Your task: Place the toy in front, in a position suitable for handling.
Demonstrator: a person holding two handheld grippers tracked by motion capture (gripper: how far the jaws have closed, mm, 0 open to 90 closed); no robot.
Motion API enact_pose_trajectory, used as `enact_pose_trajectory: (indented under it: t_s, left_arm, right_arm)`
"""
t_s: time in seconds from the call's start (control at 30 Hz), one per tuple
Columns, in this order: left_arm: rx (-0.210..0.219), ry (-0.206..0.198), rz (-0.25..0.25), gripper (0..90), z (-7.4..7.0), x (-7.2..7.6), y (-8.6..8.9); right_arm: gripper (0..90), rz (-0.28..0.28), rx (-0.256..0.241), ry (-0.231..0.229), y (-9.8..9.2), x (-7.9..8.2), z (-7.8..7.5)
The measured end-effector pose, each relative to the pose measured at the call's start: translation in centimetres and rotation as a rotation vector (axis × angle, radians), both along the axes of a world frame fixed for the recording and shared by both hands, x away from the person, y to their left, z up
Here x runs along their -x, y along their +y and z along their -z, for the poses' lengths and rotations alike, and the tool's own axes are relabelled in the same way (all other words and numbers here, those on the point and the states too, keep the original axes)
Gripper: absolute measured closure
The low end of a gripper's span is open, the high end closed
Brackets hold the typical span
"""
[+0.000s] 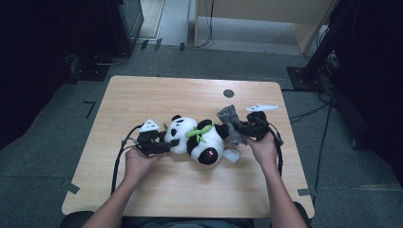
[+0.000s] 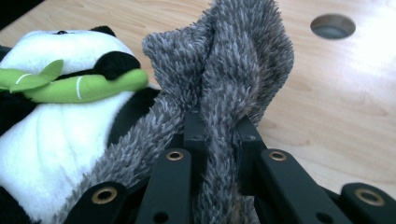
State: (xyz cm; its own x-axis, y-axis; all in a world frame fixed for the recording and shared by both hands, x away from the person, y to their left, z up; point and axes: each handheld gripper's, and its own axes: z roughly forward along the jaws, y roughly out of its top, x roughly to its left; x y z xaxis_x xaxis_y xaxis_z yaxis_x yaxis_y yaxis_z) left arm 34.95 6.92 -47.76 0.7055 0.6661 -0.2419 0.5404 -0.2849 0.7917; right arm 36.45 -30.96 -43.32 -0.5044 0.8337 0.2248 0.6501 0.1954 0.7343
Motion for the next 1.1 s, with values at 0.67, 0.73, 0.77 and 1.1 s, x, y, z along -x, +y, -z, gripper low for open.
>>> enact_pose_trajectory:
  t_s: [0.67,0.73,0.77,1.1]
  left_arm:
    - [0.009,-0.010,0.003,38.8,-0.1,-0.2,0.0]
    - [0.009,-0.007,0.005,38.8,-0.1,-0.2,0.0]
    - [0.009,-0.007,0.005,38.8,-0.1,-0.2,0.0]
    - [0.009,-0.009,0.026,36.4,0.0,-0.2,0.0]
  right_arm:
    - [80.2,-0.134,-0.056,-0.135,4.8,2.2,-4.2]
    - [80.2,-0.149,-0.050,-0.128,5.7,2.0,-3.7]
    - [80.1,-0.157,-0.052,-0.109,6.3,1.8,-3.2]
    - [78.5,-0.202,-0.033,-0.081,7.7,1.4,-1.0]
